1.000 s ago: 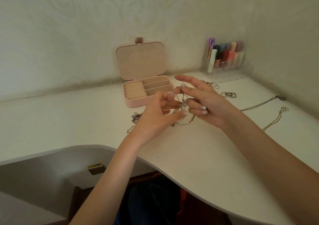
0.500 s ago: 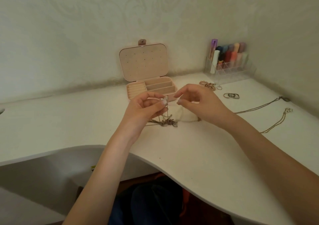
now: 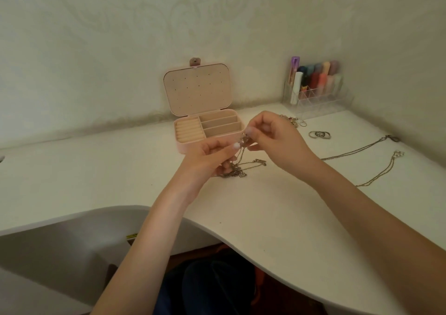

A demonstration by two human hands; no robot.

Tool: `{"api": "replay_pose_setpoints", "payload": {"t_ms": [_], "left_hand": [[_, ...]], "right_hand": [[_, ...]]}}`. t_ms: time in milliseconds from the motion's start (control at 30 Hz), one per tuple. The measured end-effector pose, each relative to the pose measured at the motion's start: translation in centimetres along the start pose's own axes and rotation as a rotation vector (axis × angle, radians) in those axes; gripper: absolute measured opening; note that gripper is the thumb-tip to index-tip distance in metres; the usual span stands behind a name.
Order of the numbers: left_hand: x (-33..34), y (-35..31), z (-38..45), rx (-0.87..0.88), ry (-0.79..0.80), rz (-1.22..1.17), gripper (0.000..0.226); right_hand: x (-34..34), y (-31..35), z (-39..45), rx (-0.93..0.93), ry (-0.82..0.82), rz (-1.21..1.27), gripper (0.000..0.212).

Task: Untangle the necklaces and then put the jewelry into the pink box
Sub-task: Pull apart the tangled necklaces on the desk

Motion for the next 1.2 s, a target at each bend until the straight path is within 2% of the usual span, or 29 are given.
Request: {"api": "replay_pose_setpoints", "payload": {"t_ms": [100, 200, 300, 400, 500, 567, 633, 700, 767, 867, 933, 1067, 1200], "left_hand": [[-0.2, -0.4, 0.1, 0.050, -0.055, 0.166, 0.005], [0.0, -0.9, 0.3, 0.098, -0.069, 0.256, 0.012], [-0.3, -0.9, 0.4, 0.103, -0.076, 0.340, 0.019], [-1.5, -1.2, 0.4, 0.159, -0.178, 0.465, 0.023], [-3.3, -2.0, 0.1, 0.241, -0.376, 0.580, 0.026], [-5.3, -2.0, -0.1, 0.247, -0.525, 0.541, 0.023], [-7.0, -1.3, -0.1, 0.205, -0.585, 0.334, 0.026], [-7.4, -0.6, -0.1, 0.126, -0.552, 0.048, 0.023], [-7.0, -0.2, -0.1, 0.019, -0.478, -0.126, 0.023], [-5.8, 0.1, -0.3, -0.091, -0.365, -0.278, 0.045], [-5.4, 0.1, -0.5, -0.115, -0.357, -0.262, 0.051], [-5.1, 0.0, -0.7, -0.150, -0.350, -0.204, 0.048], [-5.0, -0.6, -0.6, -0.126, -0.332, 0.052, 0.057]], "right_hand": [[-0.4, -0.4, 0.0, 0.108, -0.036, 0.195, 0.011], [-1.2, -0.4, 0.1, 0.164, -0.125, 0.269, 0.008], [-2.9, 0.0, 0.3, 0.171, -0.207, 0.190, 0.010], [-4.1, 0.9, 0.4, 0.116, -0.244, 0.035, 0.013], [-4.0, 1.0, 0.3, 0.146, -0.245, 0.157, 0.014], [-4.1, 0.9, 0.3, 0.201, -0.235, 0.327, 0.015], [-4.3, 1.0, 0.3, 0.212, -0.224, 0.412, 0.018], [-4.5, 1.0, 0.3, 0.213, -0.224, 0.420, 0.020], [-4.4, 1.0, 0.3, 0.214, -0.212, 0.427, 0.020], [-4.3, 1.0, 0.3, 0.205, -0.201, 0.427, 0.019], [-4.6, 1.1, 0.4, 0.185, -0.222, 0.407, 0.019], [-5.3, 0.8, 0.4, 0.171, -0.278, 0.385, 0.019], [-6.0, 0.5, 0.5, 0.175, -0.341, 0.405, 0.017]]}}
Point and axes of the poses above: each hand's wrist, its own z-axis towards the middle knuckle, its own x-axis out of the palm, y = z × x, the point moved 7 cm from there along z, towards the middle knuckle, and after that the axes turned 1 degree about -y, right-handed, at the moved point
